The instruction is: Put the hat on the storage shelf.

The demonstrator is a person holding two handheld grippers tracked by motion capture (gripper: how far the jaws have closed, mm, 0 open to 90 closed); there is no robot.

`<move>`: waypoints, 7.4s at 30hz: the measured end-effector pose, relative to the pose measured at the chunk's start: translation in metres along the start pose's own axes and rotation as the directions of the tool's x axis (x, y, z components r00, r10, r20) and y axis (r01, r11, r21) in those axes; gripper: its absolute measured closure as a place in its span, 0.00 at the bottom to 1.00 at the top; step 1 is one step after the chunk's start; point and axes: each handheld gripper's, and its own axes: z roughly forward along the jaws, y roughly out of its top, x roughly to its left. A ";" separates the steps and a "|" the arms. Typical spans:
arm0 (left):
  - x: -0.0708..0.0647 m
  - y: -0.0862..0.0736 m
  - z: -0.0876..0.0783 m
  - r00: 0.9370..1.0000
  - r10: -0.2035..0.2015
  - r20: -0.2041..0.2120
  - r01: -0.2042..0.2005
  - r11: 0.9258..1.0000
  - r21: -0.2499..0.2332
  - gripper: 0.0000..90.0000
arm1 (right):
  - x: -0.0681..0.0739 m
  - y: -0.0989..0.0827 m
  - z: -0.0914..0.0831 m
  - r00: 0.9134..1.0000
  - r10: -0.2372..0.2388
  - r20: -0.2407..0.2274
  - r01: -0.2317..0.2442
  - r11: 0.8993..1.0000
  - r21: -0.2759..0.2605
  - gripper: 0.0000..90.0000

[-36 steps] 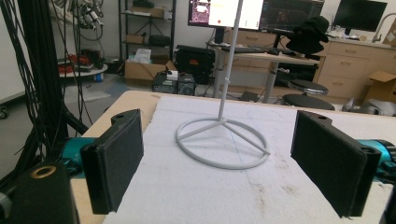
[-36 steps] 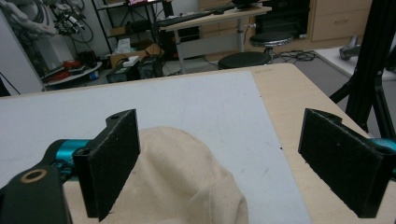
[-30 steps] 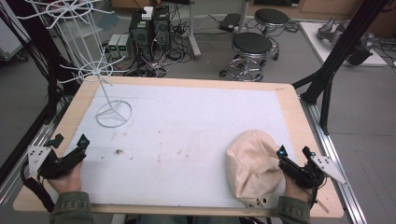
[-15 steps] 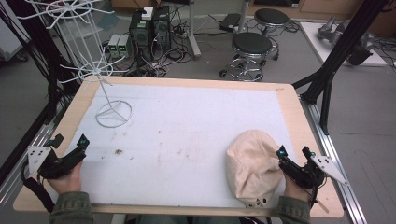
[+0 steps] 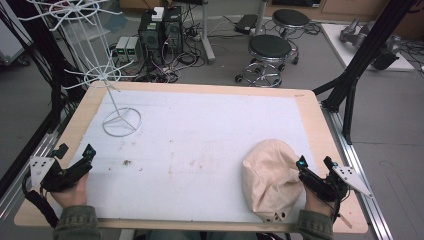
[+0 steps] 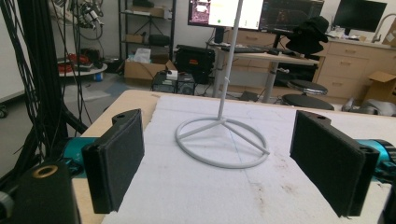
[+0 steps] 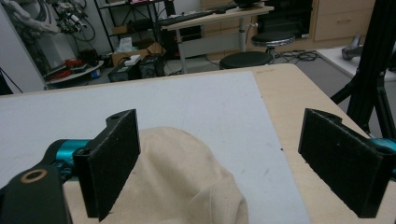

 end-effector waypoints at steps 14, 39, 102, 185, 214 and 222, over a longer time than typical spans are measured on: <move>-0.001 -0.001 0.003 1.000 0.010 0.006 -0.010 1.000 0.008 0.20 | 0.000 0.016 0.009 0.998 -0.060 0.015 0.060 0.998 0.001 0.13; -0.002 -0.001 0.007 1.000 0.022 0.023 -0.022 1.000 0.014 0.20 | 0.011 0.012 0.038 0.991 -0.123 -0.059 0.132 0.967 0.216 0.15; -0.002 -0.001 0.009 1.000 0.011 0.026 -0.011 1.000 0.015 0.20 | 0.019 -0.012 0.062 0.987 -0.116 0.108 0.038 0.836 0.547 0.79; -0.006 -0.006 0.011 0.998 -0.050 0.036 0.049 0.999 0.021 0.21 | 0.108 0.129 0.054 0.969 -0.089 -0.230 0.025 0.964 -0.266 0.77; -0.008 -0.005 0.012 0.997 -0.043 0.058 0.042 0.999 0.011 0.21 | 0.179 0.197 0.073 0.936 -0.119 -0.332 0.004 0.945 -0.327 0.77; -0.008 -0.004 0.011 0.998 -0.034 0.054 0.034 0.999 0.003 0.21 | 0.198 0.214 0.077 0.929 -0.140 -0.342 0.011 0.935 -0.354 0.77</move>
